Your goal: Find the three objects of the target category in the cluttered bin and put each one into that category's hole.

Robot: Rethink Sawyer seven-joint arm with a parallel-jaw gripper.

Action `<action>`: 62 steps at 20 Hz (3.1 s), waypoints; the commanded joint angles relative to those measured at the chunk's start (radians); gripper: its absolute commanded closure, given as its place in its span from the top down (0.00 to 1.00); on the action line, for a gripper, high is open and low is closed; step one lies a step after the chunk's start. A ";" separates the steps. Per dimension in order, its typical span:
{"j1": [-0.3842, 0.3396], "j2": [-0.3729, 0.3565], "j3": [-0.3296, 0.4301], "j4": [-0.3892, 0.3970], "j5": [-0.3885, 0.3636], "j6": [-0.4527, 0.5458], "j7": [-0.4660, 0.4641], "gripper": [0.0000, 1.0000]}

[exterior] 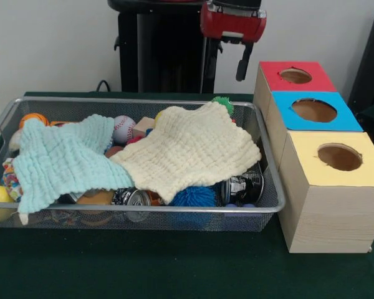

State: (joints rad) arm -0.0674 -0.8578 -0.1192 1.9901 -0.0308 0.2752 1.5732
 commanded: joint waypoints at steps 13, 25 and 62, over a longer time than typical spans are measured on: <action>-0.150 0.235 0.050 -0.140 -0.154 -0.176 0.067 1.00; -0.164 0.288 0.049 -0.156 -0.195 -0.243 0.104 1.00; -0.326 0.352 0.279 -0.089 -0.097 -0.302 0.160 0.00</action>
State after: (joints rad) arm -0.3860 -0.5135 0.0429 1.9129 -0.1175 -0.0043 1.5738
